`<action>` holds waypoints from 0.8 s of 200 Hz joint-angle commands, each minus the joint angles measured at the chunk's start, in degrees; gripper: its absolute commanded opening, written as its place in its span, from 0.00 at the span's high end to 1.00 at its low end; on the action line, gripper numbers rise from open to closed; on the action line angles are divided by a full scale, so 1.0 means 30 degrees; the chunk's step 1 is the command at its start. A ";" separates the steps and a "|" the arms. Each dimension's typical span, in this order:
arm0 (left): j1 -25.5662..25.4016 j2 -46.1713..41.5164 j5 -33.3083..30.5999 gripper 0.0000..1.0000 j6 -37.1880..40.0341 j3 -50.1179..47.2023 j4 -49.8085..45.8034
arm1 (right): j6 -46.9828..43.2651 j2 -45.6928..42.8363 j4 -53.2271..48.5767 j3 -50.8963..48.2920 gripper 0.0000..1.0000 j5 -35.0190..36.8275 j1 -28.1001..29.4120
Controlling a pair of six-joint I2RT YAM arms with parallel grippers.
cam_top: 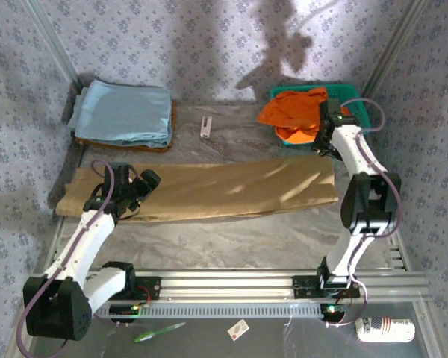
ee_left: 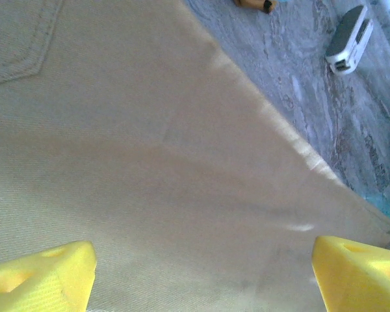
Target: Fold and stack the trousers
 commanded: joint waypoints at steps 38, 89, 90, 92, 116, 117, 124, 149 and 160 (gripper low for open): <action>-0.1980 0.2668 -0.0826 0.13 -0.0451 0.0576 0.2050 | 0.3059 -0.6026 0.2506 -0.8635 0.35 -0.3871 -0.2317; -0.2175 0.4237 -0.0821 0.13 -0.0704 -0.1192 0.4784 | 0.3407 -0.6517 0.4579 -1.2551 0.59 -0.9426 -0.6902; -0.2181 0.4262 -0.0816 0.13 -0.0706 -0.1231 0.4842 | 0.3408 -0.6479 0.4621 -1.2572 0.59 -0.9444 -0.6939; -0.2170 0.4296 -0.0798 0.13 -0.0708 -0.1304 0.4959 | 0.3394 -0.6436 0.4646 -1.2588 0.58 -0.9495 -0.6981; -0.2157 0.4852 -0.0696 0.13 -0.0683 -0.1946 0.5743 | 0.3402 -0.5334 0.4739 -1.2426 0.51 -1.0571 -0.7427; -0.2157 0.4877 -0.0681 0.13 -0.0681 -0.1959 0.5776 | 0.3420 -0.5316 0.4745 -1.2407 0.51 -1.0603 -0.7436; -0.2160 0.5060 -0.0615 0.13 -0.0605 -0.1969 0.5915 | 0.3517 -0.5193 0.4743 -1.2379 0.51 -1.0657 -0.7445; -0.2047 0.5574 -0.0260 0.13 -0.0245 -0.1878 0.6043 | 0.3614 -0.4462 0.5502 -1.2169 0.49 -1.0575 -0.7470; -0.1927 0.5646 -0.0198 0.13 -0.0128 -0.1884 0.6087 | 0.4104 -0.3737 0.5397 -1.1899 0.50 -1.0554 -0.7445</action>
